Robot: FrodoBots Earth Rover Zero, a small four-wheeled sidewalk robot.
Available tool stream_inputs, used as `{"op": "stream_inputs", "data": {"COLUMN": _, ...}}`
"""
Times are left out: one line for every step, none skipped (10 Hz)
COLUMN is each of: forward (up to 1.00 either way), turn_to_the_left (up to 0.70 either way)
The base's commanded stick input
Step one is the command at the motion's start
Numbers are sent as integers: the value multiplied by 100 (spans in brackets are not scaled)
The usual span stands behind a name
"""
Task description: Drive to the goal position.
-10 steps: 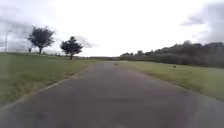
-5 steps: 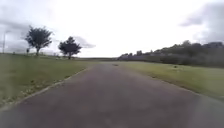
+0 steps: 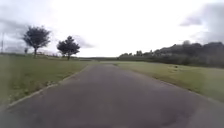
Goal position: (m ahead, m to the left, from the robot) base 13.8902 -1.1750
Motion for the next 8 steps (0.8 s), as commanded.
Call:
{"op": "stream_inputs", "data": {"forward": 70, "turn_to_the_left": 0}}
{"op": "stream_inputs", "data": {"forward": 70, "turn_to_the_left": 0}}
{"op": "stream_inputs", "data": {"forward": 70, "turn_to_the_left": 0}}
{"op": "stream_inputs", "data": {"forward": 70, "turn_to_the_left": 0}}
{"op": "stream_inputs", "data": {"forward": 70, "turn_to_the_left": 0}}
{"op": "stream_inputs", "data": {"forward": 70, "turn_to_the_left": 0}}
{"op": "stream_inputs", "data": {"forward": 70, "turn_to_the_left": 0}}
{"op": "stream_inputs", "data": {"forward": 70, "turn_to_the_left": 2}}
